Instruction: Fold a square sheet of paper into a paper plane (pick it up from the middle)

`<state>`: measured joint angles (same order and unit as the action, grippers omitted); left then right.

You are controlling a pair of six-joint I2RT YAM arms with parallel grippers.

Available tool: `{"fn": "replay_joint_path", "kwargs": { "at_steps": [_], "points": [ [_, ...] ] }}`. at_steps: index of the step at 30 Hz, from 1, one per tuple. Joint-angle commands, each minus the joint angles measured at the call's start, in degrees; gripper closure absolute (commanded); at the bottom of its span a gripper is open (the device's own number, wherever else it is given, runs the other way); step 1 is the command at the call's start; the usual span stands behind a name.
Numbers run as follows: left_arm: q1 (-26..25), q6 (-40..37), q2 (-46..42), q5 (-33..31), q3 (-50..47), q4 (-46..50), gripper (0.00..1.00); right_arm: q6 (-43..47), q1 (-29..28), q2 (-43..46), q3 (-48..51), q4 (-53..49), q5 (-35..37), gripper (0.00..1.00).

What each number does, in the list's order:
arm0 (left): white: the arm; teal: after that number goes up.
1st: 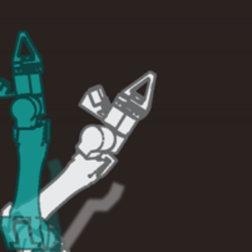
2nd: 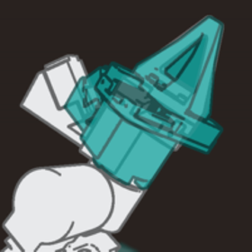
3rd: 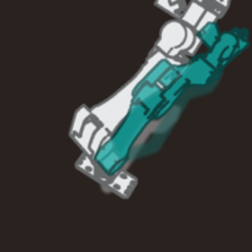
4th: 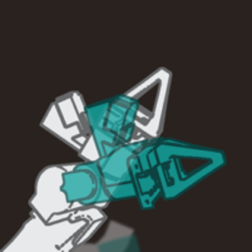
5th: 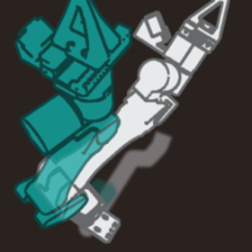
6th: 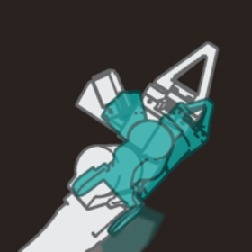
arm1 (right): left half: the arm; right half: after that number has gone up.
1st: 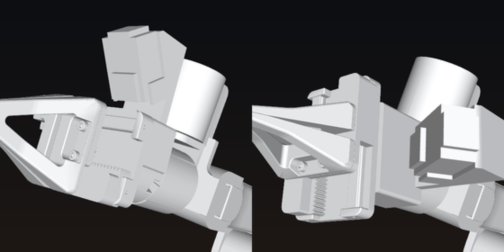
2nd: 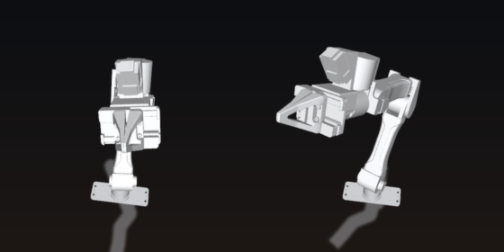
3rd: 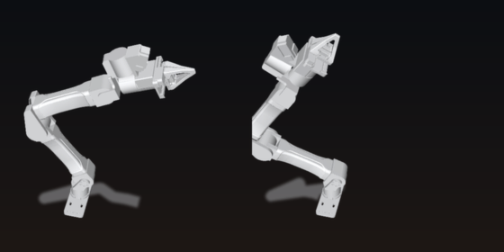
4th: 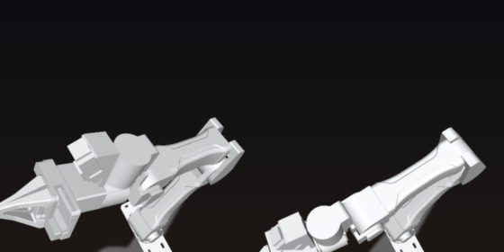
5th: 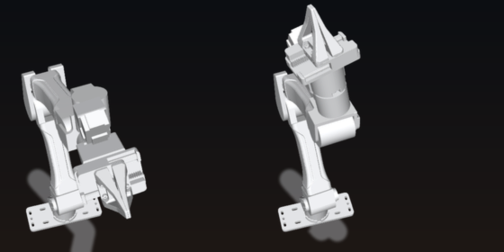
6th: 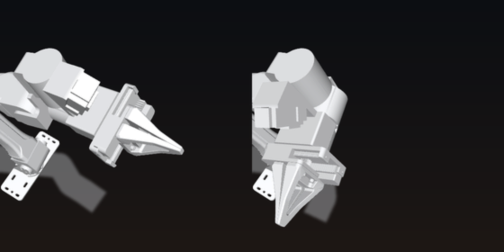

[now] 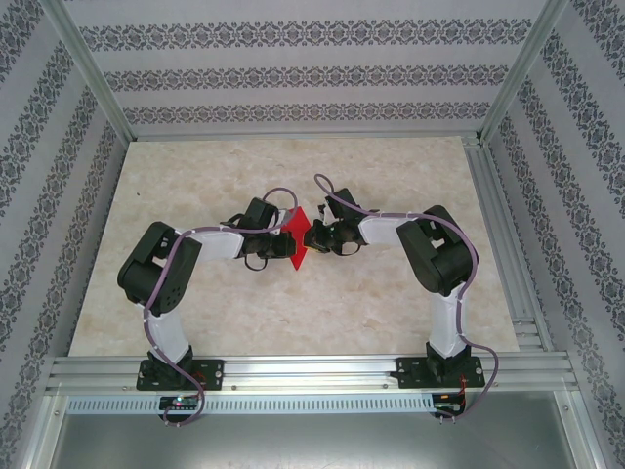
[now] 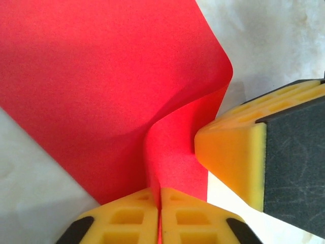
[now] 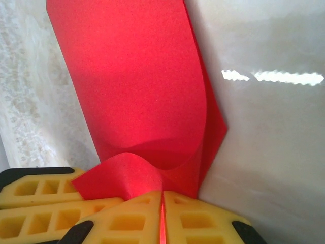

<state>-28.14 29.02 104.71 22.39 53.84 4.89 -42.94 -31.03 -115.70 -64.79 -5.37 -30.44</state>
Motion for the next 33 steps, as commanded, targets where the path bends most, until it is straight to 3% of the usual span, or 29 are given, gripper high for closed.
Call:
{"fn": "replay_joint_path", "kwargs": {
  "at_steps": [1,5,9,20,33],
  "points": [
    [0.50,0.62,-4.33,-3.20,-0.03,3.52,0.84,1.85,-0.26,-1.72,-0.51,-4.32,4.70,0.89],
    [0.50,2.22,-9.19,-5.35,-1.04,4.03,0.72,2.05,-0.53,-1.55,-0.53,-5.64,5.75,0.89],
    [0.21,3.71,-12.38,-2.26,-2.47,1.42,0.69,2.07,-0.87,-1.41,-0.74,-5.94,6.05,0.89],
    [-2.18,5.02,-5.74,4.55,-1.38,-2.41,0.85,1.85,-0.97,-1.24,-0.86,-5.45,5.18,0.89],
    [-2.70,4.91,-1.27,6.22,-0.93,-1.69,0.86,1.46,-0.85,-1.11,-0.48,-2.99,2.49,0.85]
  ]
}}
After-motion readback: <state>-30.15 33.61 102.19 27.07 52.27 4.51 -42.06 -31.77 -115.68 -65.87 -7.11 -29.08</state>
